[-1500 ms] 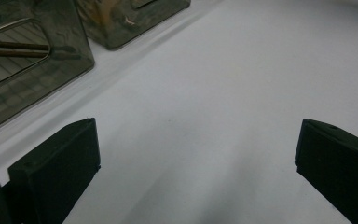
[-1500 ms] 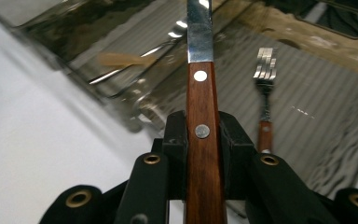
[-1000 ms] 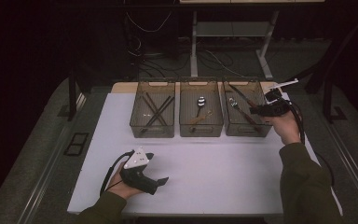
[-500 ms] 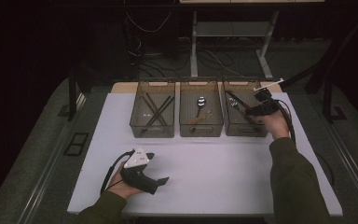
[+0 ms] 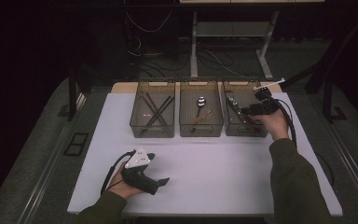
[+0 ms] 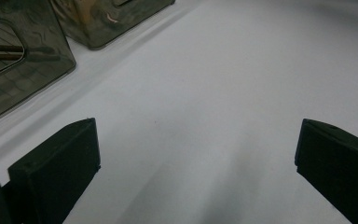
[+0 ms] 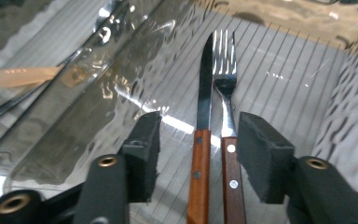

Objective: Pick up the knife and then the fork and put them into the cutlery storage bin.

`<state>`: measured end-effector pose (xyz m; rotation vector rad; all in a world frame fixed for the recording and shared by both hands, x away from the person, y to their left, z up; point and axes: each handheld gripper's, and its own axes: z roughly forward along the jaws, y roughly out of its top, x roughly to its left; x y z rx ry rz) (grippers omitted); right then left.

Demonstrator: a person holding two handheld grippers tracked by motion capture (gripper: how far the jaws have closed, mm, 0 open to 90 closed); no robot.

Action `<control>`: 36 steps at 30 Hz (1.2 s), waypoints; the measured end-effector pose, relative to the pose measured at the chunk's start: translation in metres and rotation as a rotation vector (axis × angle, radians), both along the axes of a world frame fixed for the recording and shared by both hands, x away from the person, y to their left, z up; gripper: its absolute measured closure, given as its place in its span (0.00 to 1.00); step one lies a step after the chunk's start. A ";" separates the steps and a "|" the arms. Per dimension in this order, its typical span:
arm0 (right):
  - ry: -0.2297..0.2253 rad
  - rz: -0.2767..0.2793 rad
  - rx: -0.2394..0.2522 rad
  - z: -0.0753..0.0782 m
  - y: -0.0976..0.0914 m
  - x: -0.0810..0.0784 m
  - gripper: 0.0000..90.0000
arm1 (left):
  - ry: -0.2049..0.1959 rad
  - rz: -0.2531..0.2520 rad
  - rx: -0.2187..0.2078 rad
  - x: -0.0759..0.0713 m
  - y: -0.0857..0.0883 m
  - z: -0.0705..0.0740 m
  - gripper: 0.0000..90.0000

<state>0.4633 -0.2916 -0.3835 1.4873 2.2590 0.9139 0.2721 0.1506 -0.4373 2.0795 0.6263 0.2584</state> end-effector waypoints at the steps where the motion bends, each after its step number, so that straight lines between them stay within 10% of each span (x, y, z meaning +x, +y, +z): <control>1: -0.011 0.001 -0.002 0.002 -0.001 -0.002 0.52 | 0.000 0.000 0.001 0.000 0.000 0.000 0.00; 17: -0.168 0.112 0.076 0.026 0.004 -0.048 0.14 | 0.006 0.013 0.009 0.000 -0.001 0.000 0.00; 36: -0.248 0.198 0.099 0.000 0.010 -0.122 0.13 | 0.018 0.014 0.005 -0.001 -0.002 0.000 0.00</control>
